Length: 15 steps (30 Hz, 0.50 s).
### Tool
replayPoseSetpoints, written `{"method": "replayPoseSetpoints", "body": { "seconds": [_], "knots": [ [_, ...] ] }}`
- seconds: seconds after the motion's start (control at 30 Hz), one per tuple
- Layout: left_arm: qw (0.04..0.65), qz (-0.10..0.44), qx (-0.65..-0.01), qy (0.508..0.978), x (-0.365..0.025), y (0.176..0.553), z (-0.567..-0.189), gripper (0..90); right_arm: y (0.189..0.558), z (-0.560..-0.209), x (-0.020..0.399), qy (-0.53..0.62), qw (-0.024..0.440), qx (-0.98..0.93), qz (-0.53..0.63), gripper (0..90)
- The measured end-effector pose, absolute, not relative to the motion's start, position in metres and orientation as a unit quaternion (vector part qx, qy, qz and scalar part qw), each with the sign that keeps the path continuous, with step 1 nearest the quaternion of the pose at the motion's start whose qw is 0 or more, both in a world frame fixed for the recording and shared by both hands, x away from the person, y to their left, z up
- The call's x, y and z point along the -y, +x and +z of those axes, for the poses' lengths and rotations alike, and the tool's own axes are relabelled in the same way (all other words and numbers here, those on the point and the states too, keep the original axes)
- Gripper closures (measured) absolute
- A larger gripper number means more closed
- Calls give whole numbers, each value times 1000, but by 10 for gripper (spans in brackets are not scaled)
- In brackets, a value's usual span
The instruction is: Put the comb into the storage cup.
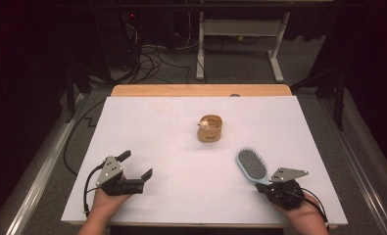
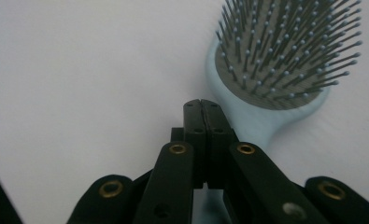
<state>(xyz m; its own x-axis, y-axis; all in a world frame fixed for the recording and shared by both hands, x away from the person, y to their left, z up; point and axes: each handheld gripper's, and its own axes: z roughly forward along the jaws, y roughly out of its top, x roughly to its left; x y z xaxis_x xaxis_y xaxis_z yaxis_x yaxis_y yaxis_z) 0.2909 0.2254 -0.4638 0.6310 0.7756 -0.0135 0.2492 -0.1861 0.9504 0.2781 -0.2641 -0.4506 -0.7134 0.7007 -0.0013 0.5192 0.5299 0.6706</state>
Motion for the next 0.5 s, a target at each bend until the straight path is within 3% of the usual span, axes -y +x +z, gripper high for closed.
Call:
{"method": "replayPoseSetpoints", "body": {
  "seconds": [0.13,0.5],
  "knots": [
    [533,247,-353,728,-226,291,-464,9,275,-445,265,347,134,-854,365,900],
    [526,245,-354,733,-224,293,-465,9,274,-434,313,423,228,-749,455,900]
  ]
}}
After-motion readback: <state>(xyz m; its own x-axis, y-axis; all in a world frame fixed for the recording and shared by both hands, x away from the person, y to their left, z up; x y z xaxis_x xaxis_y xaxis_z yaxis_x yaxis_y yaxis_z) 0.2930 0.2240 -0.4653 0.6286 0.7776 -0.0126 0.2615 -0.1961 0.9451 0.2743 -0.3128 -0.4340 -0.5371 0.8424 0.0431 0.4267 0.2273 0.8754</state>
